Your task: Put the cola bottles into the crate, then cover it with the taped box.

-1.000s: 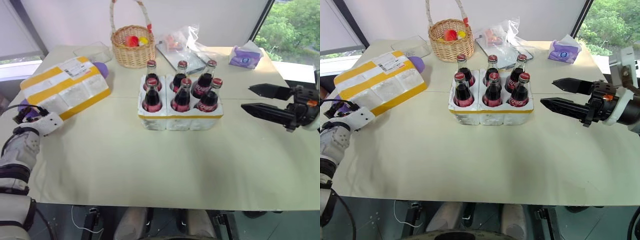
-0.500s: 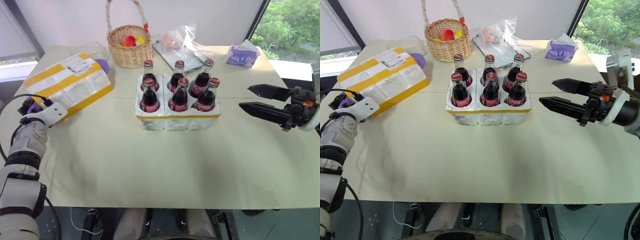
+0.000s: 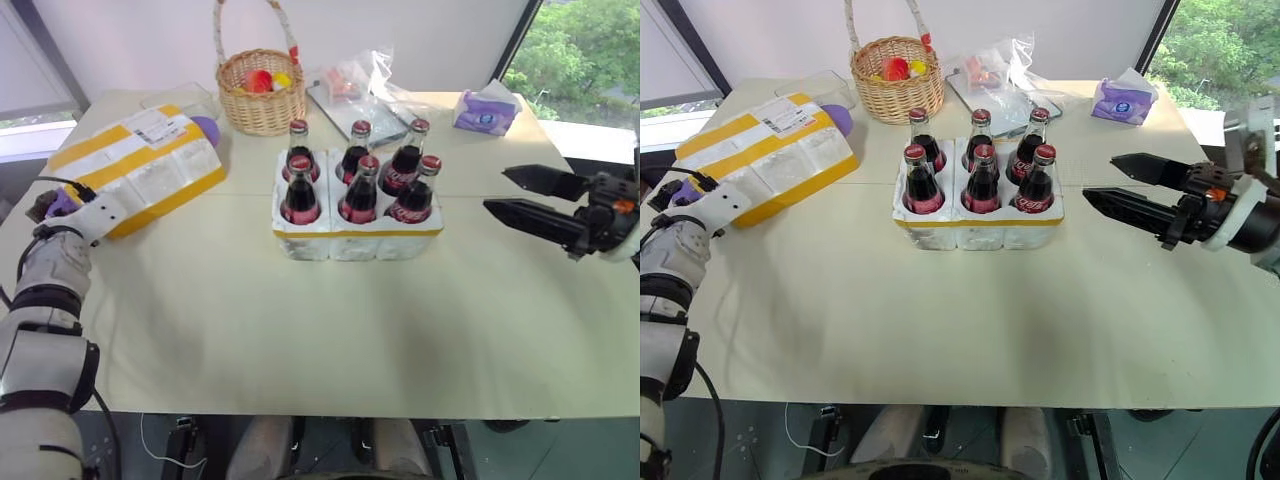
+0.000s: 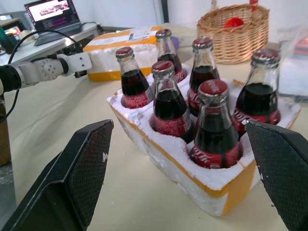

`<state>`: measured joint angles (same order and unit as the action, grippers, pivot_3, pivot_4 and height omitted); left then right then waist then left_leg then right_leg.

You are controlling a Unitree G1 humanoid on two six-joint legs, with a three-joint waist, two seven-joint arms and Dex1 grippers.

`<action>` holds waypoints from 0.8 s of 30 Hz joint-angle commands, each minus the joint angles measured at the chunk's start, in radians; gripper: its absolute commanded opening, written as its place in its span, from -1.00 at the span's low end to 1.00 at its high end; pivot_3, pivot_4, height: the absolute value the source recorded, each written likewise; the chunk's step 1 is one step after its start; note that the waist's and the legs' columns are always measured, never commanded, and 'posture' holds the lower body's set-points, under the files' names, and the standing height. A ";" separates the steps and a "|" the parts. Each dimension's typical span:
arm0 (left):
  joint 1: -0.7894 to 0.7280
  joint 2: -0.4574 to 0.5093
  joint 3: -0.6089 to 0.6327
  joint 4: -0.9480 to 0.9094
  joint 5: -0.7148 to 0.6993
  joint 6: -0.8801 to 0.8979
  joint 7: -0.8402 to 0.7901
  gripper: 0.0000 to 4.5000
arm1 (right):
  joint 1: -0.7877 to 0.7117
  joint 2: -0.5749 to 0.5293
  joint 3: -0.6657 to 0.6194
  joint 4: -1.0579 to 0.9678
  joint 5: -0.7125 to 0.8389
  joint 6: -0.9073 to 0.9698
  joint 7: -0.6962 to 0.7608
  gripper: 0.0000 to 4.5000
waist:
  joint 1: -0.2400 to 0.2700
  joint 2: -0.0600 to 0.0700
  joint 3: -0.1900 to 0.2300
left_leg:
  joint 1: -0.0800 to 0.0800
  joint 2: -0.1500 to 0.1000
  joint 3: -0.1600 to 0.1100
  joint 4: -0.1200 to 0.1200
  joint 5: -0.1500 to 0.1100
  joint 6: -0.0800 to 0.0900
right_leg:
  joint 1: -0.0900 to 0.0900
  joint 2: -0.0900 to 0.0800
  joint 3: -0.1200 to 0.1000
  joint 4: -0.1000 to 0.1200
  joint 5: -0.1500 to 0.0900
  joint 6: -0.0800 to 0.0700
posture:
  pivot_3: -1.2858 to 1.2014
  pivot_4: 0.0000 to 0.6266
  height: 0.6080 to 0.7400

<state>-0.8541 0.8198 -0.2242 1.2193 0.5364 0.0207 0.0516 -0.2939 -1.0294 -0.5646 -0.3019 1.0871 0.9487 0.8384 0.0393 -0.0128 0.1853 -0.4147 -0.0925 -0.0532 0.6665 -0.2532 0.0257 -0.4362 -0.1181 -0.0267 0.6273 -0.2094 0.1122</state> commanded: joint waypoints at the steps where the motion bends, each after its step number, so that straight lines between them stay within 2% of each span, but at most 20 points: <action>1: -0.032 0.014 -0.010 0.020 0.004 -0.015 0.009 0.79 | 0.002 -0.002 -0.049 -0.029 0.025 -0.008 -0.004 1.00 | 0.000 0.000 0.000 | 0.000 0.000 0.000 0.000 0.000 0.000 | 0.000 0.000 0.000 0.000 0.000 0.000 | 0.03 -0.52 1.00; 2: -0.033 0.014 -0.010 0.023 0.004 -0.020 0.010 0.79 | 0.003 -0.002 -0.051 -0.030 0.027 -0.008 -0.005 1.00 | -0.001 0.000 0.000 | 0.000 0.000 0.000 0.000 0.000 0.000 | 0.000 0.000 0.000 0.000 0.000 0.000 | 0.03 -0.52 1.00; 3: -0.034 0.015 -0.010 0.027 0.003 -0.024 0.010 0.56 | 0.005 -0.003 -0.053 -0.031 0.029 -0.009 -0.007 1.00 | -0.001 0.000 0.000 | 0.000 0.000 0.000 0.000 0.000 0.000 | 0.000 0.000 0.000 0.000 0.000 0.000 | 0.03 -0.52 1.00; 4: -0.035 0.016 -0.010 0.030 0.002 -0.026 0.011 0.44 | 0.006 -0.003 -0.055 -0.031 0.031 -0.009 -0.009 1.00 | -0.001 0.000 0.000 | 0.000 0.000 0.000 0.000 0.000 0.000 | 0.000 0.000 0.000 0.000 0.000 0.000 | 0.03 -0.52 1.00; 9: -0.034 0.035 -0.009 0.038 -0.002 -0.024 0.020 -0.68 | 0.012 -0.010 -0.065 -0.029 0.039 -0.009 -0.012 1.00 | -0.001 -0.001 0.000 | 0.000 0.000 0.000 0.000 0.000 0.000 | 0.000 0.000 0.000 0.000 0.000 0.000 | 0.03 -0.52 1.00; 18: -0.055 0.105 0.014 -0.009 -0.021 -0.080 0.017 -0.68 | 0.019 -0.025 -0.079 -0.002 0.057 0.023 -0.011 1.00 | -0.001 -0.002 0.001 | -0.001 0.000 0.000 0.000 0.000 0.000 | -0.001 0.000 0.000 0.000 0.000 0.000 | 0.03 -0.52 1.00; 24: -0.104 0.159 0.055 -0.128 -0.064 -0.176 -0.057 -0.68 | 0.027 -0.045 -0.070 0.008 0.000 -0.004 0.021 1.00 | 0.003 -0.003 0.001 | -0.003 0.000 -0.001 0.000 0.000 0.000 | -0.001 0.000 0.000 0.000 0.000 0.000 | 0.03 -0.52 1.00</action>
<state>-0.9183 0.9467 -0.2023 1.1538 0.5036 -0.1254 0.0099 -0.2643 -1.0511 -0.6046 -0.2902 1.0985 0.9641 0.8483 0.0423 -0.0161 0.1861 -0.4179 -0.0925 -0.0539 0.6668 -0.2533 0.0256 -0.4382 -0.1185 -0.0274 0.6268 -0.2093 0.1122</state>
